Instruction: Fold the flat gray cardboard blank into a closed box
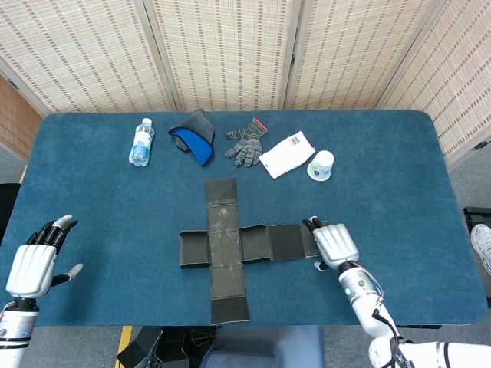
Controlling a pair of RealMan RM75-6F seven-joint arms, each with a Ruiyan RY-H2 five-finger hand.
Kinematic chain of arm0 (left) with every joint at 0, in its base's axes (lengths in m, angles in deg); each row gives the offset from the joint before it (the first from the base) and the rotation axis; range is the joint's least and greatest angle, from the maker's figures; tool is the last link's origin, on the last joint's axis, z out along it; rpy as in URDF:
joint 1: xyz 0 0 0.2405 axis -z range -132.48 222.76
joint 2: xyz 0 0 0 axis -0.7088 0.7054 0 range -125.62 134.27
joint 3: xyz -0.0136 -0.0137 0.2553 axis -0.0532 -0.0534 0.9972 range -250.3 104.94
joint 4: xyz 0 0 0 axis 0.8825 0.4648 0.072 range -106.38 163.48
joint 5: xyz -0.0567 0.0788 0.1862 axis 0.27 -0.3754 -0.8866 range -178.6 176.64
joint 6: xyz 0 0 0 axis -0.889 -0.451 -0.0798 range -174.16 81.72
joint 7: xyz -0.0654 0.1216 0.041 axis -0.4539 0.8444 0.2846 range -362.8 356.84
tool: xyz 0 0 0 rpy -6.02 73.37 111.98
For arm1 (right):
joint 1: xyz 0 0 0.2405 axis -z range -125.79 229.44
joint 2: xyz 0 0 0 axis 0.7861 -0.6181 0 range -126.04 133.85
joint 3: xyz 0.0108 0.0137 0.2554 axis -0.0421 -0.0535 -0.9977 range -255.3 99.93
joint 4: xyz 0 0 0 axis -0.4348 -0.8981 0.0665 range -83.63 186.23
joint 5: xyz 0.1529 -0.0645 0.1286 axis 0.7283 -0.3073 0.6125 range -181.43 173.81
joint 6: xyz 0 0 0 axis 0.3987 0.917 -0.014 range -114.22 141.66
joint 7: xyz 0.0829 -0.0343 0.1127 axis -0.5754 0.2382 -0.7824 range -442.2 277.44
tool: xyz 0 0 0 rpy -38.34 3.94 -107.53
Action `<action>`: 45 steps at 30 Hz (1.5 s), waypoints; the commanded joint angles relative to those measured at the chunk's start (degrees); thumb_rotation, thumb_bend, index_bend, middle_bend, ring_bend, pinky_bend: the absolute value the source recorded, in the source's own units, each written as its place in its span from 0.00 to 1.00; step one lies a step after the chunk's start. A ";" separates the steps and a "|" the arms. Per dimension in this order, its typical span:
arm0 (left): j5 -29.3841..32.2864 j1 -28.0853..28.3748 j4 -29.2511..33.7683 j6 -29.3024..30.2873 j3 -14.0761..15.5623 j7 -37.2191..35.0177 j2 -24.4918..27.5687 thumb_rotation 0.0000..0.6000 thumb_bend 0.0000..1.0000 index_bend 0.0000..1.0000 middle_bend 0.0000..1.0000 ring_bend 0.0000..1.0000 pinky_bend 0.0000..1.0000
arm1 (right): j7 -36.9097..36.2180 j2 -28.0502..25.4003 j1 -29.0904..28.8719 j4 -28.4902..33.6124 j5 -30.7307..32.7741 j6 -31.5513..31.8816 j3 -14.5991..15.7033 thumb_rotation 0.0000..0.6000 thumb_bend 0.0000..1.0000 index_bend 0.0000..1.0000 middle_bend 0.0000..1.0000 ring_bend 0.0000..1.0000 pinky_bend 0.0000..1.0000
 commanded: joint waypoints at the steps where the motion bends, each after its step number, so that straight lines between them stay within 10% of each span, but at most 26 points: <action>1: -0.11 -0.03 -0.22 -0.01 -0.03 -0.24 -0.10 1.00 0.10 0.17 0.16 0.16 0.29 | 3.39 3.76 -3.57 -1.55 4.41 0.15 -0.52 1.00 0.00 0.12 0.16 0.81 0.89; 20: -0.48 -0.02 -2.56 -0.88 0.05 -2.71 -0.64 1.00 0.10 0.18 0.16 0.16 0.28 | 10.36 15.61 -14.06 -12.73 16.97 2.96 -0.60 1.00 0.00 0.12 0.15 0.81 0.89; 45: -0.70 -0.41 -3.89 -1.02 0.13 -4.72 -0.42 1.00 0.10 0.18 0.16 0.15 0.27 | 14.42 18.10 -20.54 -16.04 24.52 3.63 0.07 1.00 0.00 0.05 0.13 0.81 0.89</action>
